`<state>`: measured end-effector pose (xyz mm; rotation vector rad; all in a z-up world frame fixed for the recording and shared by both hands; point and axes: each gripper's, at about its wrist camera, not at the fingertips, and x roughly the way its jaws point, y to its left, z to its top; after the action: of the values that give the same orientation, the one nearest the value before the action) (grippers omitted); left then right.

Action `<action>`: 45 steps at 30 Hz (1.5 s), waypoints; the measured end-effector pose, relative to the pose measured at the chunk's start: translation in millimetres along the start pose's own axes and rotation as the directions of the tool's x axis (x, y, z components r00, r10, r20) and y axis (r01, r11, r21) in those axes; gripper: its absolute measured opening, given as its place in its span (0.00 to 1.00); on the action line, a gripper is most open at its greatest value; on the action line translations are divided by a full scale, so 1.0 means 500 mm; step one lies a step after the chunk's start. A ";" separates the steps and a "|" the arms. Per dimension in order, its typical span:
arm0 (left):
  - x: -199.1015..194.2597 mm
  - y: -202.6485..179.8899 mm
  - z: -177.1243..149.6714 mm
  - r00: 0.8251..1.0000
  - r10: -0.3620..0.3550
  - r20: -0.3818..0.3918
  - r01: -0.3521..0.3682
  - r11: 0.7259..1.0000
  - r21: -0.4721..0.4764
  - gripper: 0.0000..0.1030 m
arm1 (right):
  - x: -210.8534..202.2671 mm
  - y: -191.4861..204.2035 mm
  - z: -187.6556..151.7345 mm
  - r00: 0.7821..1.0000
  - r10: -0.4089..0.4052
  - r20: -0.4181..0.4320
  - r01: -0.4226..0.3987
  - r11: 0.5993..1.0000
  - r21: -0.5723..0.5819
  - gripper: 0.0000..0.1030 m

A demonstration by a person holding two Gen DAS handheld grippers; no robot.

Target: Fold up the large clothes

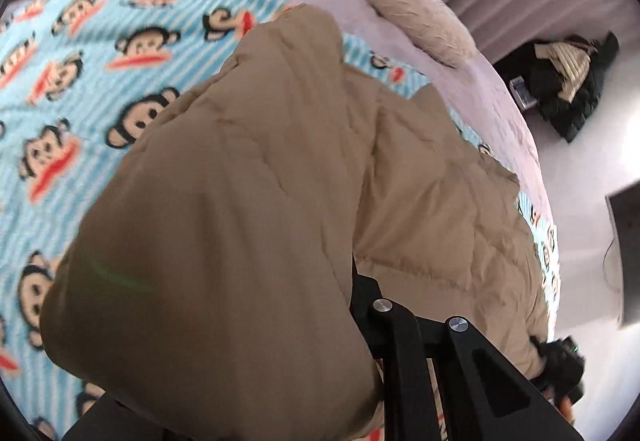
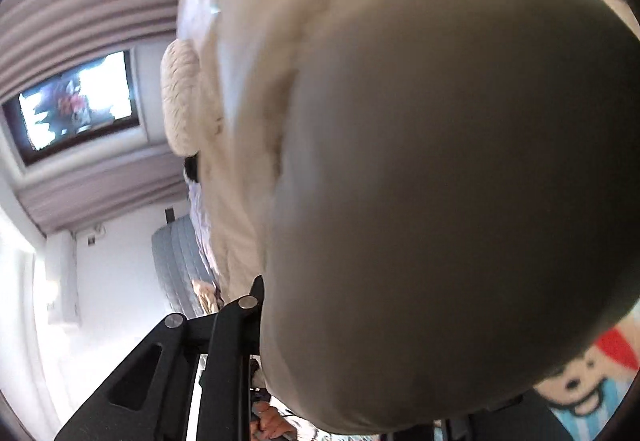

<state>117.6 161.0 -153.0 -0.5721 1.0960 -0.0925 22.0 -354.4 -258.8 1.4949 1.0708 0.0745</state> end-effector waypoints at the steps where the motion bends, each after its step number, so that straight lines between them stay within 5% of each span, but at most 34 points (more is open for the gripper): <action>1: -0.017 -0.002 -0.012 1.000 0.010 -0.001 -0.010 1.000 0.011 0.18 | -0.004 0.003 -0.006 1.000 -0.001 -0.007 0.001 1.000 -0.007 0.22; 9: -0.119 0.042 -0.152 0.996 0.057 -0.073 -0.053 0.997 0.059 0.18 | -0.087 -0.006 -0.122 0.997 -0.076 -0.033 0.074 0.995 -0.060 0.22; 16: -0.186 0.166 -0.306 0.978 0.027 -0.205 -0.019 0.999 0.040 0.23 | -0.157 -0.083 -0.257 0.986 -0.164 -0.018 0.164 0.986 -0.025 0.23; 25: -0.262 0.278 -0.346 0.975 0.017 -0.224 -0.006 0.999 0.051 0.27 | -0.148 -0.126 -0.305 0.972 -0.225 0.065 0.225 0.974 0.014 0.27; 28: -0.290 0.310 -0.344 0.978 0.091 -0.188 -0.083 0.995 0.049 0.27 | -0.148 -0.106 -0.311 0.963 -0.261 0.072 0.261 0.965 0.002 0.32; 31: -0.328 0.371 -0.344 0.960 0.237 -0.147 -0.238 0.971 0.007 0.27 | -0.152 -0.096 -0.321 0.943 -0.324 0.078 0.324 0.946 0.018 0.47; 36: -0.379 0.375 -0.332 0.952 0.285 -0.109 -0.285 0.958 0.016 0.27 | -0.176 -0.046 -0.361 0.870 -0.487 0.073 0.492 0.866 -0.092 0.52; 39: -0.381 0.302 -0.321 0.969 0.236 -0.070 -0.230 0.970 0.083 0.27 | -0.194 0.016 -0.410 0.820 -0.555 0.138 0.570 0.774 -0.275 0.37; 43: -0.315 0.215 -0.309 0.979 0.186 -0.088 -0.173 0.975 0.136 0.27 | -0.156 0.075 -0.455 0.773 -0.599 0.208 0.621 0.650 -0.438 0.29; 45: -0.260 0.187 -0.310 0.964 0.241 -0.109 -0.220 0.959 0.177 0.27 | -0.096 0.091 -0.475 0.764 -0.615 0.197 0.625 0.629 -0.462 0.29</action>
<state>-95.5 224.7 -143.2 -0.2903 1.2617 -0.0162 -122.7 -198.8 -134.0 0.5881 1.3770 -0.1433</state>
